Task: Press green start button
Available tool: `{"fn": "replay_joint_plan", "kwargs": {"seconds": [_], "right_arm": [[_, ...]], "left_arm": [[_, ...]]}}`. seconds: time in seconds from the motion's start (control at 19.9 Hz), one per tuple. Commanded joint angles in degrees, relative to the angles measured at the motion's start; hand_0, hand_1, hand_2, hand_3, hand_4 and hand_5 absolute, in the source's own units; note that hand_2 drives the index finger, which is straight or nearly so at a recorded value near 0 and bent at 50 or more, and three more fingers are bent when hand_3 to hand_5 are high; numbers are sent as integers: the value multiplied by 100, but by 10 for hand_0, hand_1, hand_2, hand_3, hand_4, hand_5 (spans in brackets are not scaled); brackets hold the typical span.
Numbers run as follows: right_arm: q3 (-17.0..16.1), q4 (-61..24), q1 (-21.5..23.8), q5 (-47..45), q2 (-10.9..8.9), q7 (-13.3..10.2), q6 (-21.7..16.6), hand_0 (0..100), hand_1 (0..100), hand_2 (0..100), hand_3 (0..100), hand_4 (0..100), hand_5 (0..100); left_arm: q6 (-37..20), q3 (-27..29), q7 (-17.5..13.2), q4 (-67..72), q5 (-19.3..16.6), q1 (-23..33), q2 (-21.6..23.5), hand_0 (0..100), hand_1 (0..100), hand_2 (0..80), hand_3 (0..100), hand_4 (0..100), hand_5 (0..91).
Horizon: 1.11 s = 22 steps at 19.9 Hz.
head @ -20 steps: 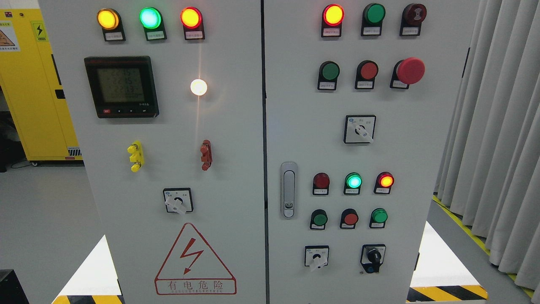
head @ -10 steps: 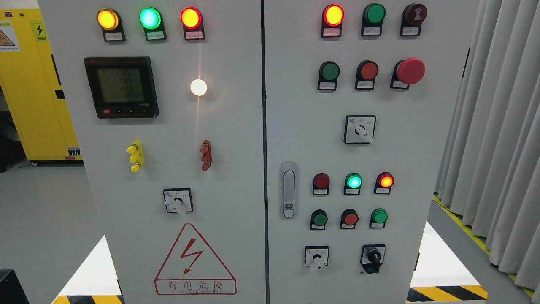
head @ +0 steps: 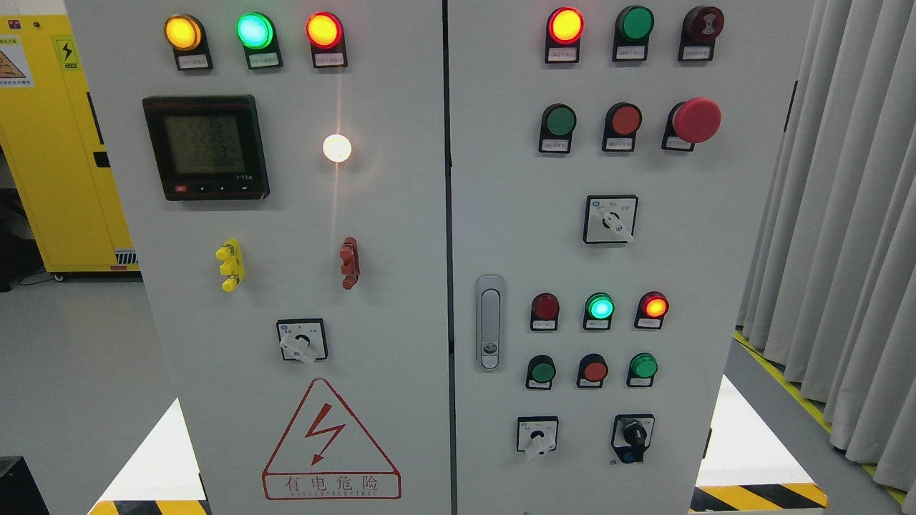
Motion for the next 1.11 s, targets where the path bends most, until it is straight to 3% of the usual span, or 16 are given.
{"fn": "replay_joint_plan", "kwargs": {"seconds": [0.0, 0.05, 0.1, 0.25, 0.55, 1.06], "right_arm": [[-602, -172, -102, 1748, 144, -236, -45, 536, 835, 0, 758, 865, 857], [-637, -251, -102, 1925, 144, -245, -45, 541, 838, 0, 763, 884, 879], [-690, -356, -111, 2100, 144, -245, -45, 547, 879, 0, 903, 1000, 983], [-874, -480, -382, 2741, 144, -228, -36, 551, 913, 0, 961, 1000, 1000], [-1279, -428, -1174, 3824, 127, -192, 26, 619, 958, 16, 984, 1000, 1000], [-1306, 310, -2097, 4449, 83, -184, 280, 689, 1000, 6, 978, 1000, 1000]], "left_arm": [[3, 0, -3, 2, 0, 0, 0, 120, 556, 0, 0, 0, 0], [3, 0, -3, -7, 0, 0, 0, 120, 556, 0, 0, 0, 0], [3, 0, -3, 2, 0, 0, 0, 120, 556, 0, 0, 0, 0], [3, 0, -3, 2, 0, 0, 0, 120, 556, 0, 0, 0, 0], [3, 0, -3, 2, 0, 0, 0, 120, 556, 0, 0, 0, 0], [3, 0, -3, 2, 0, 0, 0, 120, 556, 0, 0, 0, 0]]}}
